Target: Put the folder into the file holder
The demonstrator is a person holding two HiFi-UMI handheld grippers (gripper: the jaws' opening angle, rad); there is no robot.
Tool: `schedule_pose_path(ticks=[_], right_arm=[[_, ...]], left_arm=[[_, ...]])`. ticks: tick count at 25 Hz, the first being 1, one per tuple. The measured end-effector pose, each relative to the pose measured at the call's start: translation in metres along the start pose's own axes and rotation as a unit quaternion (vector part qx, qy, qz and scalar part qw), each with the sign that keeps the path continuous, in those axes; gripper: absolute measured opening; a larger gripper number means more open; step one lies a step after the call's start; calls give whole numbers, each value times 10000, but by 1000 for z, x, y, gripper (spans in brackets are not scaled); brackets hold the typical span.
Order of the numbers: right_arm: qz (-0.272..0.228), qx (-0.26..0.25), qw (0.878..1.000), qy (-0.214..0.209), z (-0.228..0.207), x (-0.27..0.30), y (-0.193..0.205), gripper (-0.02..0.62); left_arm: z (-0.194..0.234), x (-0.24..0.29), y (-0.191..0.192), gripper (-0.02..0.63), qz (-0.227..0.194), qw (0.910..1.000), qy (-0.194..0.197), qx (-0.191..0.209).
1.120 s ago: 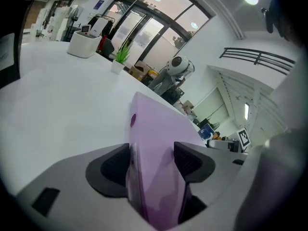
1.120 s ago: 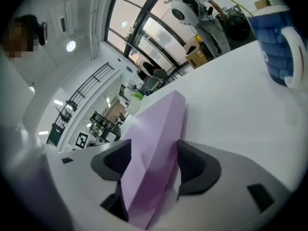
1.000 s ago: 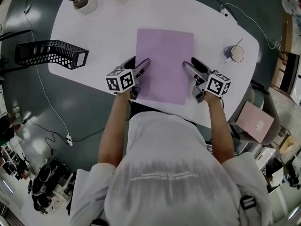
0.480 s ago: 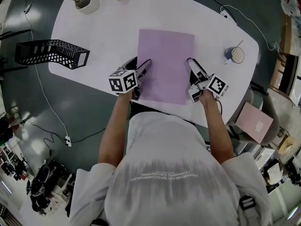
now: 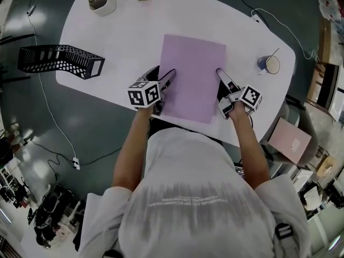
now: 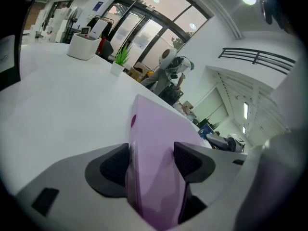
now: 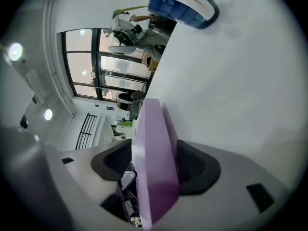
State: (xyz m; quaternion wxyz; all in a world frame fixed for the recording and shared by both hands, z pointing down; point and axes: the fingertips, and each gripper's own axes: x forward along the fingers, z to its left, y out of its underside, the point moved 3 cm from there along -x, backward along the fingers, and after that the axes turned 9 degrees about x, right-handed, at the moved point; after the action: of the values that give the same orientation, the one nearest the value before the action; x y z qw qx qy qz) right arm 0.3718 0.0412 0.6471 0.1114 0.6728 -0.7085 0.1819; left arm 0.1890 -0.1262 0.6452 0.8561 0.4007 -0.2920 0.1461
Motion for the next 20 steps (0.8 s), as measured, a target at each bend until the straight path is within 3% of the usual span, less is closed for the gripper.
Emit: schedule_pose_path(ticks=[3, 8, 13, 20], right_arm=[[318, -86, 9994, 106, -4, -2, 4, 259], [1205, -680, 9904, 32, 3, 6, 21, 261], [1701, -669, 9818, -509, 10, 7, 27, 218], [2464, -512, 9648, -763, 9, 17, 46, 225]], left_arm=[[-3, 1, 0, 304, 45, 9999, 113, 41], [-4, 0, 0, 304, 112, 9996, 261, 56], [-3, 1, -1, 301, 201, 9988, 428, -88], [-4, 1, 1, 302, 327, 9982, 510, 36]])
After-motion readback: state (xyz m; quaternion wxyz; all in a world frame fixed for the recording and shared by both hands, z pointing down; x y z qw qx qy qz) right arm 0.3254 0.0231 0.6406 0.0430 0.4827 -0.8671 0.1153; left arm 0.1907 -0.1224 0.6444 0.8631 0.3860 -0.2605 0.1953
